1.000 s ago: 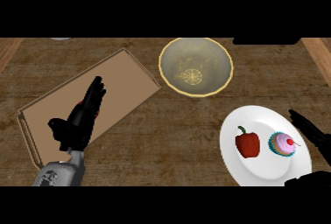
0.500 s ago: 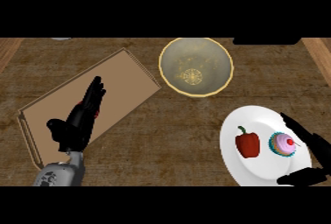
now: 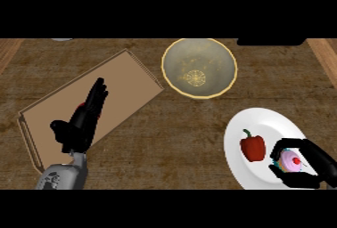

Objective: Pick the cupcake from the plate and place it in the bowl

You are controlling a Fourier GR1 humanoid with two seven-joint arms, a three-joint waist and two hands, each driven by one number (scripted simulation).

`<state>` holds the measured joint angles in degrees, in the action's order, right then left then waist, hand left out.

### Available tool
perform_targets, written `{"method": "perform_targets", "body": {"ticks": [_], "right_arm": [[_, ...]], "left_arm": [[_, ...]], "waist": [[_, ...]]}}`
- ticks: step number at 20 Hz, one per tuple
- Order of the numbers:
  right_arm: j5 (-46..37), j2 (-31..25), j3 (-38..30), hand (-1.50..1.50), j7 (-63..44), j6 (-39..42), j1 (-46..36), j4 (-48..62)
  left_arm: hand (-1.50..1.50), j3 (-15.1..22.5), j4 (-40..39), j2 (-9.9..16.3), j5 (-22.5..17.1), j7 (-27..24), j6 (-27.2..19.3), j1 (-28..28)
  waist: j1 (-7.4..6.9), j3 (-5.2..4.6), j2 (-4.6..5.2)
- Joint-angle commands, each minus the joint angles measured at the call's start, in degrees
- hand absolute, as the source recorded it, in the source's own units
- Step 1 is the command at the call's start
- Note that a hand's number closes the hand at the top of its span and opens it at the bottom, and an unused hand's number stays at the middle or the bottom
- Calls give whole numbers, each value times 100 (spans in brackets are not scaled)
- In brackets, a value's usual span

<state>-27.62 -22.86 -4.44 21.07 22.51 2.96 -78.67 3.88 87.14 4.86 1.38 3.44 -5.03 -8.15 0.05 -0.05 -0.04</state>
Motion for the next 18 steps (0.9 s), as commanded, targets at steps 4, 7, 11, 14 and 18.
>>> {"method": "perform_targets", "body": {"ticks": [4,7,11,14,18], "right_arm": [[147,73,-168,150,232,340,335,-427],[-84,1316,757,150,-766,-91,-444,-886],[-227,2238,2542,150,-1532,-787,-417,-1296],[466,2262,3428,150,-2109,-1705,-911,-1553],[185,2277,4351,150,-2726,-3162,-1389,-2220]], "left_arm": [[0,-283,-382,11,-119,-373,260,40],[0,-198,-169,-33,-97,121,127,-290],[0,-15,-55,7,-17,-40,259,39],[0,-58,-156,-43,52,69,122,-305],[0,-44,-171,-158,-27,195,105,-273]], "waist": [[15,4,2],[-30,-2,7],[-242,-6,-22],[-198,4,2],[-103,2,-21]]}}
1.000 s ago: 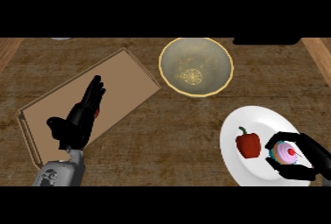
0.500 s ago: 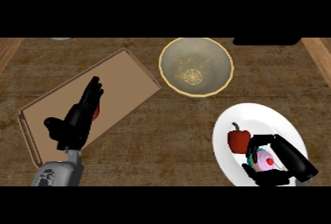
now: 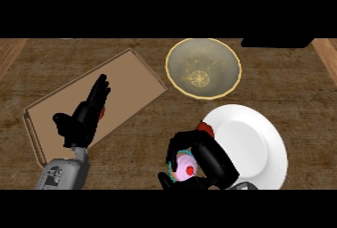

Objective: Pick the cupcake from the plate and place it in the bowl

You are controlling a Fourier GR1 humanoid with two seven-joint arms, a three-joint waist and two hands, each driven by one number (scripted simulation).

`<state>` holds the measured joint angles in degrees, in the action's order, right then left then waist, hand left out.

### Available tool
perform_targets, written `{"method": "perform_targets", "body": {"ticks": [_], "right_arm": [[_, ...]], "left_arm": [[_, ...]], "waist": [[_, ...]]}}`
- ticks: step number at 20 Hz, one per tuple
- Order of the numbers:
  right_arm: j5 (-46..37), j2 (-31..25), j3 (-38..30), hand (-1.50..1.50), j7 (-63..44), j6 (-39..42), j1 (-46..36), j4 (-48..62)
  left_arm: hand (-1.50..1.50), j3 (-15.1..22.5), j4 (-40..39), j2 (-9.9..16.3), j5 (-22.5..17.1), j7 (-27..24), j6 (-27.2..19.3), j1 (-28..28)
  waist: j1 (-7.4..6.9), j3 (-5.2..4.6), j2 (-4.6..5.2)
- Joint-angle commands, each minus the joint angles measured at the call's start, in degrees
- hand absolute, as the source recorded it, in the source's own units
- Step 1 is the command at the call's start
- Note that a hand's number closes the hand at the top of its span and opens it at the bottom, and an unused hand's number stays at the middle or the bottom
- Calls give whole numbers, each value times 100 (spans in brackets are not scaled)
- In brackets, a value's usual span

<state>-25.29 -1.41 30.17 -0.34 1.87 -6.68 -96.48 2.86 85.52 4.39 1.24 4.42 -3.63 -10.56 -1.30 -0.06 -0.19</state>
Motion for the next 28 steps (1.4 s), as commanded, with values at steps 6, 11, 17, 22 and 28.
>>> {"method": "perform_targets", "body": {"ticks": [6,11,17,22,28], "right_arm": [[-1284,139,1536,150,-2667,-1706,-1672,-1269],[-1355,140,978,150,-4522,-1355,-3357,-1212],[-982,141,518,150,-5768,-1394,-5060,-740],[-786,141,-268,150,-5412,-1378,-5946,574],[-761,-337,-857,150,-4864,-806,-6138,1576]], "left_arm": [[0,149,-151,-180,271,-287,-216,175],[0,-25,185,77,-28,-130,124,335],[0,74,502,-32,66,318,-28,143],[0,10,23,-46,114,-1,20,-21],[0,-5,370,60,48,-21,130,396]], "waist": [[116,-6,-8],[45,-5,-10],[39,0,-9],[53,-1,25],[45,2,25]]}}
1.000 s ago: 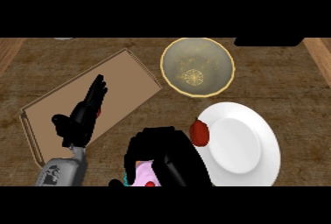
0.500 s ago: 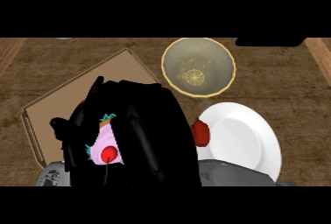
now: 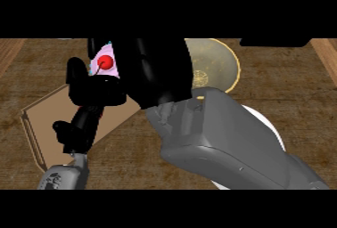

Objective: Pick the cupcake from the plate and place it in the bowl

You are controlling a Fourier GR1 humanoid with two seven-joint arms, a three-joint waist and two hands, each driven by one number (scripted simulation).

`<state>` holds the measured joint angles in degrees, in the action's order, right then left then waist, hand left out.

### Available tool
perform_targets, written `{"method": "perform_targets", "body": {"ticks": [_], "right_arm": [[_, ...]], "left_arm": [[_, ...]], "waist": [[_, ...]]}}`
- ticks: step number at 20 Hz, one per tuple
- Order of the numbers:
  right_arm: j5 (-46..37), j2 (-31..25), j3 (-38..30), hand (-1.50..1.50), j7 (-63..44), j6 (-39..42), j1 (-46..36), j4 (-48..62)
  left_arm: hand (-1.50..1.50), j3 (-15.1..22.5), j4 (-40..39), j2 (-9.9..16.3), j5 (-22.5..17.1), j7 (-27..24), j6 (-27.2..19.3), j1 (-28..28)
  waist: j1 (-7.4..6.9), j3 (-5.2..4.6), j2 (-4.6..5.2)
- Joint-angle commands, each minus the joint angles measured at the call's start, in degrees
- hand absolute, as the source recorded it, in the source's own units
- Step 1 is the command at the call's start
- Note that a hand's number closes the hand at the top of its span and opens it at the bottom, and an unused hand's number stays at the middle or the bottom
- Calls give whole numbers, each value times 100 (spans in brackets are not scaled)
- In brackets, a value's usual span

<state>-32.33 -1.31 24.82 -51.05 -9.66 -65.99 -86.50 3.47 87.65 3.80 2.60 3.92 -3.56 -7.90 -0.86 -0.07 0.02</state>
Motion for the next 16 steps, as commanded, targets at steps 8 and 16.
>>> {"method": "perform_targets", "body": {"ticks": [8,16], "right_arm": [[-578,-780,-398,150,1594,255,6,2048],[-987,-700,-789,150,2652,-523,267,3544]], "left_arm": [[0,-194,-110,102,-44,40,50,-244],[0,-369,-81,170,-303,255,254,-391]], "waist": [[9,4,24],[-2,4,28]]}}
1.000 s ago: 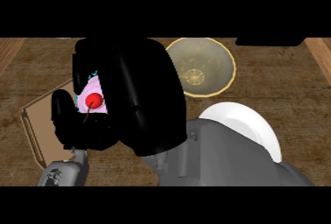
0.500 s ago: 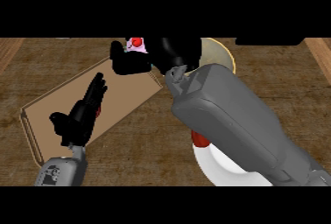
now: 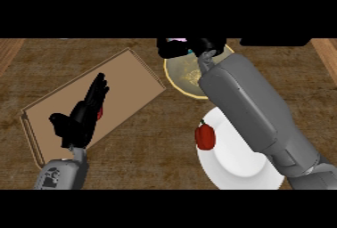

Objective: Pick the cupcake from the plate and place it in the bowl

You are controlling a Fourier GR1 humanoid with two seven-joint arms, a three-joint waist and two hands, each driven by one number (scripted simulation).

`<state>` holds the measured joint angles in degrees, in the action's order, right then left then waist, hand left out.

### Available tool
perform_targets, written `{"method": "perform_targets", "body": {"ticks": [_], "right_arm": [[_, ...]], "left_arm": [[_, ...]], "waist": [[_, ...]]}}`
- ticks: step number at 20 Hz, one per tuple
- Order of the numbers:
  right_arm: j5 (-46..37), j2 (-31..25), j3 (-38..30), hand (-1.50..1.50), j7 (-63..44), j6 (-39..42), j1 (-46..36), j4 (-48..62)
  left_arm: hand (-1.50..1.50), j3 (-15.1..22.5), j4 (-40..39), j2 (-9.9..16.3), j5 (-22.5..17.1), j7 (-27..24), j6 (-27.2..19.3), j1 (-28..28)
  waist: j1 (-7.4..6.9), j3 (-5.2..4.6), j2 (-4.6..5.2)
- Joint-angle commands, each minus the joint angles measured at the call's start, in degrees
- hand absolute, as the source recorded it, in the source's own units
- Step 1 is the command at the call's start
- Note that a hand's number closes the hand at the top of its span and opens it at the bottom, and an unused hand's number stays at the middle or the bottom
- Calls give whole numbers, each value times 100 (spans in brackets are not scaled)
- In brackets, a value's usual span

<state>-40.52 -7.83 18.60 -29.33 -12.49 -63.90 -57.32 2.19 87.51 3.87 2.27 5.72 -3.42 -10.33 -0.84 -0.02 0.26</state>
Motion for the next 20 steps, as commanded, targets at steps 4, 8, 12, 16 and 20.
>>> {"method": "perform_targets", "body": {"ticks": [4,8,12,16,20], "right_arm": [[-176,153,-497,150,931,-589,-105,1644],[393,-205,-863,150,1914,-98,238,2175],[879,-104,-1325,-150,2448,161,289,2709],[1145,29,-1567,-150,3211,347,296,2950],[1552,126,-1972,-150,3464,337,-10,2621]], "left_arm": [[0,192,-83,-201,202,-185,-125,17],[0,-28,231,49,-100,43,148,73],[0,198,-66,-184,213,-63,-95,-48],[0,23,128,52,-60,-35,223,205],[0,175,8,-160,223,-94,-70,74]], "waist": [[-32,0,14],[-70,4,29],[-67,6,47],[-105,5,29],[-18,4,2]]}}
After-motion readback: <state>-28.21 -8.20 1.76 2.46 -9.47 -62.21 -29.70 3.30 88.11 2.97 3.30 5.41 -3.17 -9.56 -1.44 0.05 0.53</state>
